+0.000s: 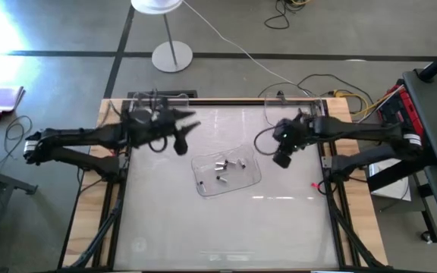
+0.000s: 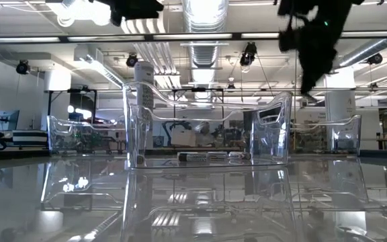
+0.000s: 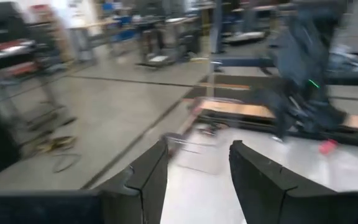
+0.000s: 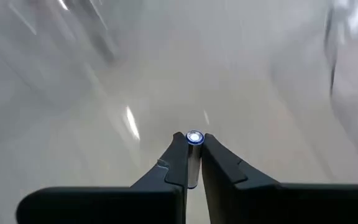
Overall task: Sort batteries
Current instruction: Put the white battery into the top left transparent bin
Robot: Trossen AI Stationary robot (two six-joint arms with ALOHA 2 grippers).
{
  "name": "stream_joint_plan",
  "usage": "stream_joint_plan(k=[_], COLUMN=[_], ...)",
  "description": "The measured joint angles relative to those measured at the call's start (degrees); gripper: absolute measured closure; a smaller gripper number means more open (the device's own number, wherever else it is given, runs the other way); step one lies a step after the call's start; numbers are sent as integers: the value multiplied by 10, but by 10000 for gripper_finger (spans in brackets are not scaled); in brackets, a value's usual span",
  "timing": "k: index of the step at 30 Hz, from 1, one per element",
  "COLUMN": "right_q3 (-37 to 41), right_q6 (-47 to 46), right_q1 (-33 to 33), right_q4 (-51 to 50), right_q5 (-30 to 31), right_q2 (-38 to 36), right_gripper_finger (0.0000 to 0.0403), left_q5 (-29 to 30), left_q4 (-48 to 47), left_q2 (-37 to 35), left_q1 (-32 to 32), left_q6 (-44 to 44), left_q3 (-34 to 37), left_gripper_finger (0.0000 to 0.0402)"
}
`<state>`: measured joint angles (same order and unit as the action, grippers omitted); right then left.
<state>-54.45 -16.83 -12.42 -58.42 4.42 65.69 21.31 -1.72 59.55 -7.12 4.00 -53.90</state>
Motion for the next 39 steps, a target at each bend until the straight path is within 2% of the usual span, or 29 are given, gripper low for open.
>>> stream_joint_plan(k=[3,7,11,13,17,20,24,33,39], right_q3=[-26,-39,-37,-36,-39,-57,-71,-71,-71], right_q6=[16,60,94,106,111,116,118,136,149], right_q1=[7,26,51,64,81,82,82,82,82], right_q4=[92,233,376,437,515,524,523,515,515], right_q5=[-1,-23,-52,-55,-55,-55,-53,-34,-29], right_q2=[-31,-54,-47,-35,-4,15,28,25,27], right_gripper_finger=[383,384,384,384,384,384,384,385,385], left_q5=[-45,-108,-121,-121,-135,-168,-177,-209,-224], left_q4=[93,272,437,480,471,471,464,451,451], left_q2=[15,58,137,180,250,284,314,330,325], left_q1=[14,21,22,22,21,21,20,20,20], left_q6=[0,-5,-41,-45,-43,-27,-18,-15,-28], left_q3=[62,139,171,170,128,92,53,17,9], left_gripper_finger=[250,250,251,251,246,239,230,230,265])
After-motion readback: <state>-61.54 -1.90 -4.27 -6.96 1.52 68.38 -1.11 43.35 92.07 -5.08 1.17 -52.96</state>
